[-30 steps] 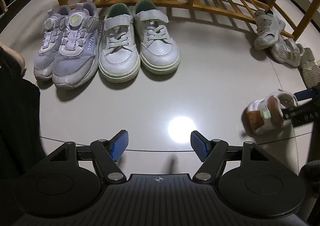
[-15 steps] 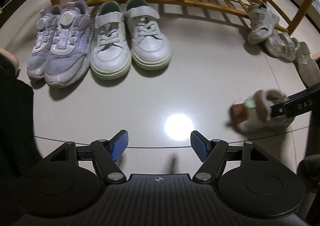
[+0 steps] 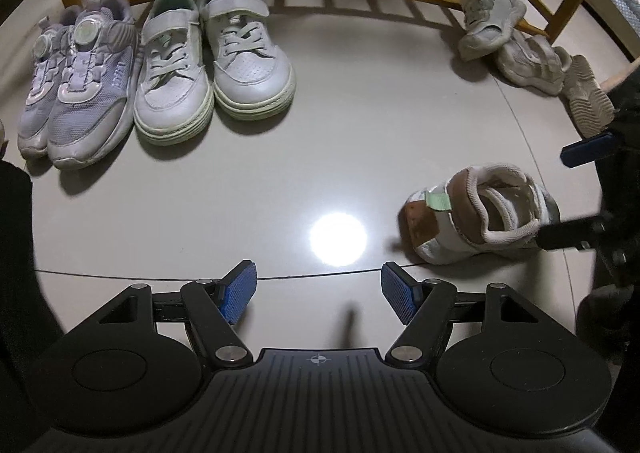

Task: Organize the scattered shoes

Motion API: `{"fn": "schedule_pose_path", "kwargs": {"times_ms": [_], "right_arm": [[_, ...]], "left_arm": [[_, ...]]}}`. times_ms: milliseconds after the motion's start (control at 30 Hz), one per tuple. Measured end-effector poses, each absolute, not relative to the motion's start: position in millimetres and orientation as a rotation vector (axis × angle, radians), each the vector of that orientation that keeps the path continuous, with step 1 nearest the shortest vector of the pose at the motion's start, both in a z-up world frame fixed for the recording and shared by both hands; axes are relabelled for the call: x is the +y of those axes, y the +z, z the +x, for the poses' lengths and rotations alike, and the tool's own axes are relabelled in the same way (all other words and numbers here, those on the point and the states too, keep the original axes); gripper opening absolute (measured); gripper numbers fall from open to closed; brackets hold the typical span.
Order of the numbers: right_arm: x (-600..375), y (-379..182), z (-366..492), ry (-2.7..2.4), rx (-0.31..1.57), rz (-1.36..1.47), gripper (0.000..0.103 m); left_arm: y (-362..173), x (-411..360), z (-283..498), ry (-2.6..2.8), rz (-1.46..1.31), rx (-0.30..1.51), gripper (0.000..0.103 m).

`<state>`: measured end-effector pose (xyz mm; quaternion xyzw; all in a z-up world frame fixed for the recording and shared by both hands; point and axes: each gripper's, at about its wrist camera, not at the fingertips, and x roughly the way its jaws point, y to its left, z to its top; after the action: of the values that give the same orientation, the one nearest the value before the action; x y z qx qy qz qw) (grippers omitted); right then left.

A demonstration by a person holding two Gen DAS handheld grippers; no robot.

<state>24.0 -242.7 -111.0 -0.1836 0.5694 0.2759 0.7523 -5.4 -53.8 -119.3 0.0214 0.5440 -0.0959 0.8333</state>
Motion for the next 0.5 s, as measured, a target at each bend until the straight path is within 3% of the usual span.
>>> {"fn": "schedule_pose_path", "kwargs": {"times_ms": [233, 500], "right_arm": [[-221.4, -142.8, 24.0, 0.622, 1.240, -0.557, 0.092], [-203.4, -146.1, 14.7, 0.552, 1.273, -0.452, 0.078]], "left_arm": [[-112.8, -48.2, -4.9, -0.193, 0.054, 1.144, 0.070], [-109.6, -25.3, -0.7, -0.142, 0.024, 1.139, 0.070]]}}
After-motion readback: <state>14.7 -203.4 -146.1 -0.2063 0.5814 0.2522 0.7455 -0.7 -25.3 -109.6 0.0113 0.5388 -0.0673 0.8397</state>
